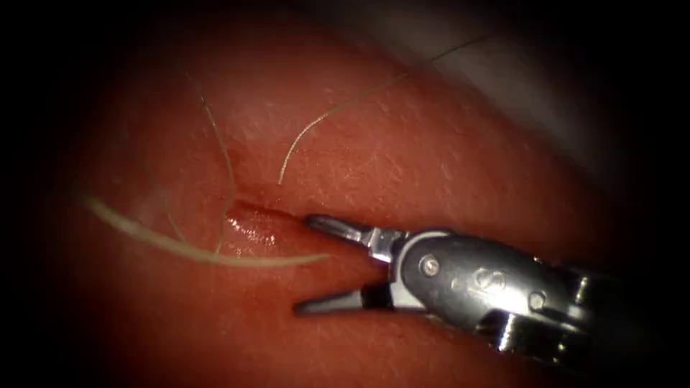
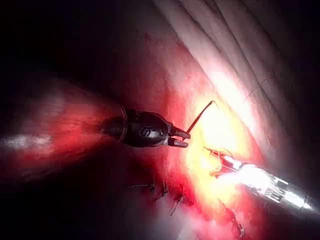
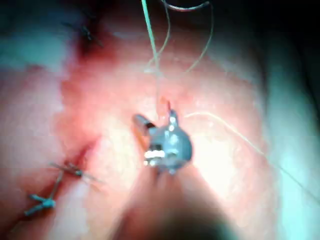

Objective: Wound Closure

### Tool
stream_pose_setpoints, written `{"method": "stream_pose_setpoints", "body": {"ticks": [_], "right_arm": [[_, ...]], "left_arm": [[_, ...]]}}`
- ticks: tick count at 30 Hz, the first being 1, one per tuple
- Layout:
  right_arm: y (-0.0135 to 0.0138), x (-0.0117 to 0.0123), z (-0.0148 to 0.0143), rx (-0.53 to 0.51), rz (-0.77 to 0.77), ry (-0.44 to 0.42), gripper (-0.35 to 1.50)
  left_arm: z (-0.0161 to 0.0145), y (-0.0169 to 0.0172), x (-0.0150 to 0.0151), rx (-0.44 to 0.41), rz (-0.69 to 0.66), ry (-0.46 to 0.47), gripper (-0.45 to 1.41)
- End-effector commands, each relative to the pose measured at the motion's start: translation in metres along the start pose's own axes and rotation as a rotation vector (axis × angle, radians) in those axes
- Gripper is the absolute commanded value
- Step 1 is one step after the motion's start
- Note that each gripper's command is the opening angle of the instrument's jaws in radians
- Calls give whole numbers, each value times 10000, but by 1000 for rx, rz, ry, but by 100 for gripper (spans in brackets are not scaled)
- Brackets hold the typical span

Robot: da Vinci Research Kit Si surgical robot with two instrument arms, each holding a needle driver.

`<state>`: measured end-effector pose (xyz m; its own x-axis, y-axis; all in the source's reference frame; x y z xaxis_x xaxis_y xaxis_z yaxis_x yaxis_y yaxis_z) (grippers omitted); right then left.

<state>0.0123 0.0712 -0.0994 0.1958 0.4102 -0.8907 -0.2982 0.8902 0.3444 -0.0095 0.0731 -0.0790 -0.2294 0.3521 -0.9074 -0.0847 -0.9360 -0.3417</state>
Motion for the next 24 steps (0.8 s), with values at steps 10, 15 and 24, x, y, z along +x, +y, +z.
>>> {"method": "stream_pose_setpoints", "body": {"ticks": [10, 15, 24], "right_arm": [[13, -5, 15, 22, 11, -13, -35], [6, -4, 2, 49, 14, -24, -35], [-67, 26, -34, 171, 13, -45, -35]], "left_arm": [[8, 3, -7, -2, -1, 0, -35], [8, 3, -8, -2, -1, 0, -35], [9, 3, -12, -1, 3, 0, -35]]}}
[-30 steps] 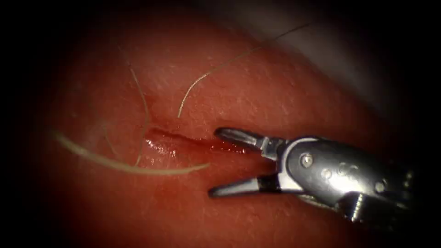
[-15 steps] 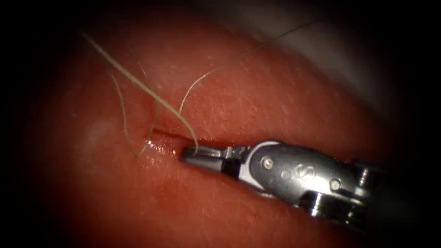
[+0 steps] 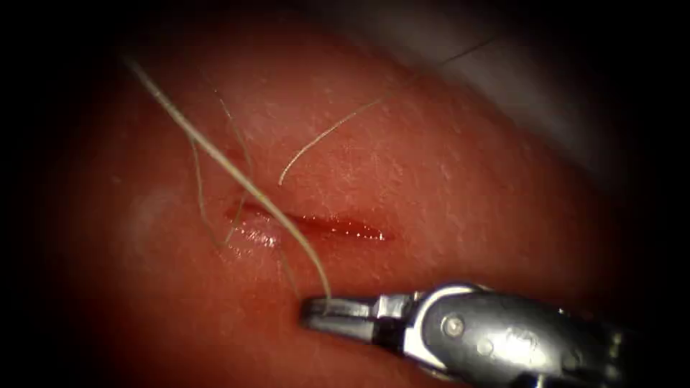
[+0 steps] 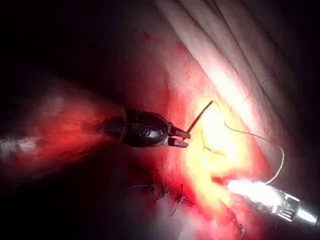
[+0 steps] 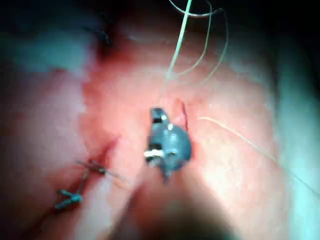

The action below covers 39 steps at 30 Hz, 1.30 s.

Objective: Wound Closure

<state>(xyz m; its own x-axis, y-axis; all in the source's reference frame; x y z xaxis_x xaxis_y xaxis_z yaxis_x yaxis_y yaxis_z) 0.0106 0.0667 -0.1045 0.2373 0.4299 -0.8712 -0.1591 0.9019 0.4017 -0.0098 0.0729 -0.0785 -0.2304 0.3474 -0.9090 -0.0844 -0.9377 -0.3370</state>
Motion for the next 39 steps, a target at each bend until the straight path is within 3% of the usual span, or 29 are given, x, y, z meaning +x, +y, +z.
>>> {"method": "stream_pose_setpoints", "body": {"ticks": [1, 10, 17, 18, 19, 20, 21, 22, 23, 26, 33, 39], "right_arm": [[-23, 6, 9, 45, -6, 0, -35], [-114, 48, 29, 208, -31, -24, -35], [-154, 71, 39, 315, -59, -13, -35], [-153, 71, 39, 321, -62, -12, -35], [-150, 69, 39, 311, -66, -12, -23], [-146, 68, 38, 291, -67, -17, 41], [-143, 67, 37, 265, -65, -14, 89], [-139, 67, 35, 234, -62, -11, 121], [-133, 66, 32, 210, -57, -10, 131], [-111, 68, 8, 167, -39, -5, 141], [-57, 62, -64, 148, 5, 24, 140], [-27, 48, -82, 132, 27, 67, 133]], "left_arm": [[6, 3, -7, -1, -1, 0, -35], [6, 3, -11, 0, -3, 0, -35], [5, 3, -11, -2, -3, 1, -35], [5, 3, -11, -2, -3, 1, -35], [5, 3, -11, -2, -2, 1, -35], [5, 3, -11, -2, -2, 1, -35], [5, 3, -11, -2, -2, 1, -35], [5, 3, -11, -2, -2, 1, -35], [5, 3, -11, -2, -2, 1, -35], [4, 3, -12, -3, -2, 1, -35], [-1, 2, -13, -8, -1, 2, -35], [-1, 2, -13, -9, -1, 2, -35]]}}
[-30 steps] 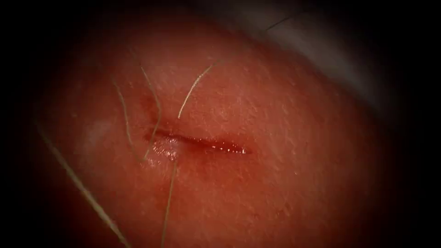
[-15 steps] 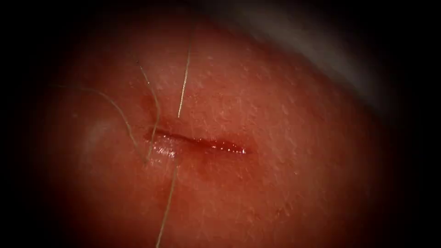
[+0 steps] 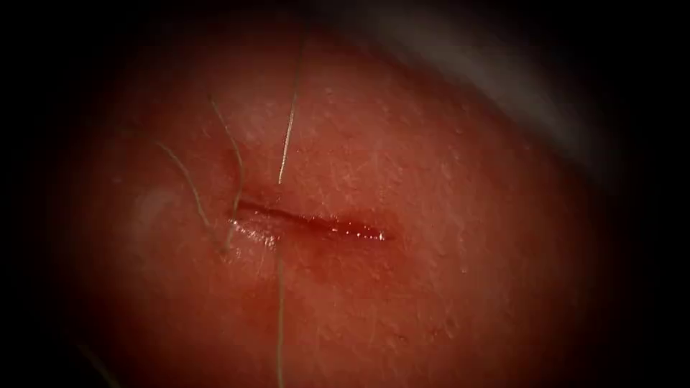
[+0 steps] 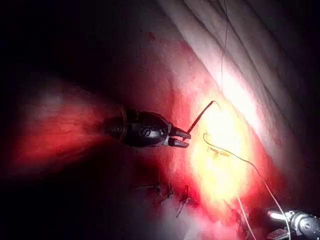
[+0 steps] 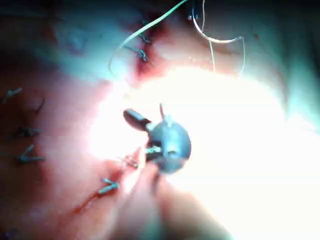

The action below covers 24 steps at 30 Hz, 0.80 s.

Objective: Wound Closure

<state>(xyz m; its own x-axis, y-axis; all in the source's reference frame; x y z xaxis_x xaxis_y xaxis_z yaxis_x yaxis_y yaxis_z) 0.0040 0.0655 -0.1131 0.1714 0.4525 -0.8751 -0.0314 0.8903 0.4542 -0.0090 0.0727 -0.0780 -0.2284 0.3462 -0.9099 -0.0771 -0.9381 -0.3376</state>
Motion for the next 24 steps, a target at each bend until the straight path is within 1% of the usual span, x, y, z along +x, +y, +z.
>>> {"method": "stream_pose_setpoints", "body": {"ticks": [1, 4, 5, 6, 7, 8, 9, 11, 15, 18, 19, 21, 22, 24], "right_arm": [[18, -10, 5, -22, 10, 2, 133], [32, -14, 8, -61, 13, -2, 131], [44, -17, 17, -102, 18, -7, 124], [55, -19, 26, -142, 3, -34, 124], [63, -21, 34, -162, -1, -51, 124], [76, -27, 49, -198, -16, -63, 133], [83, -31, 59, -220, -16, -63, 140], [92, -41, 72, -243, -20, -40, 140], [99, -50, 82, -255, -26, -39, 133], [105, -61, 95, -270, -40, -42, 129], [109, -70, 103, -277, -47, -43, 129], [115, -78, 110, -285, -54, -51, 126], [116, -80, 112, -287, -55, -51, 126], [119, -82, 116, -293, -56, -52, 119]], "left_arm": [[6, 3, -7, -2, -2, 0, -35], [6, 3, -7, -2, -2, 0, -35], [6, 3, -7, -1, -2, 0, -35], [7, 3, -7, 0, -2, 0, -35], [7, 3, -7, 0, -2, 0, -35], [8, 3, -7, 2, -2, -1, -35], [9, 4, -7, 2, -2, -1, -35], [8, 3, -7, 2, -2, -1, -35], [8, 3, -7, 1, -1, -1, -35], [9, 3, -7, 2, -1, -1, -35], [10, 3, -7, 3, -1, -1, -35], [11, 2, -8, 3, -1, -1, -35], [11, 2, -8, 4, -1, -1, -35], [11, 2, -8, 4, -1, -1, -35]]}}
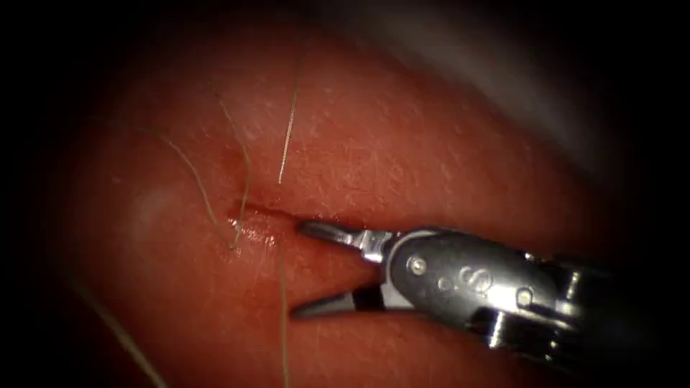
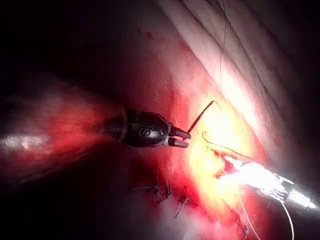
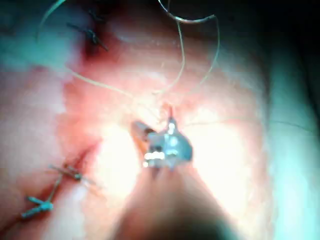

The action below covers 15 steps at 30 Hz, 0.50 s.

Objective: Wound Closure

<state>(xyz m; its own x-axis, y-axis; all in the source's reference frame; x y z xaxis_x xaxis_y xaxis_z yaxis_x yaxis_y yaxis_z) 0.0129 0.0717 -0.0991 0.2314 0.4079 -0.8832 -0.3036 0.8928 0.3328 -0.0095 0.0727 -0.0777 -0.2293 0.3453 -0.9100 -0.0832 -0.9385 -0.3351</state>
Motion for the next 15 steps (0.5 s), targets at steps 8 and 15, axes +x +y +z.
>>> {"method": "stream_pose_setpoints", "body": {"ticks": [8, 15], "right_arm": [[1, -5, 19, 16, -11, 4, 39], [-7, -2, 24, 96, -14, 5, -35]], "left_arm": [[6, 3, -7, -2, -1, 0, -35], [6, 3, -7, -2, -1, -1, -35]]}}
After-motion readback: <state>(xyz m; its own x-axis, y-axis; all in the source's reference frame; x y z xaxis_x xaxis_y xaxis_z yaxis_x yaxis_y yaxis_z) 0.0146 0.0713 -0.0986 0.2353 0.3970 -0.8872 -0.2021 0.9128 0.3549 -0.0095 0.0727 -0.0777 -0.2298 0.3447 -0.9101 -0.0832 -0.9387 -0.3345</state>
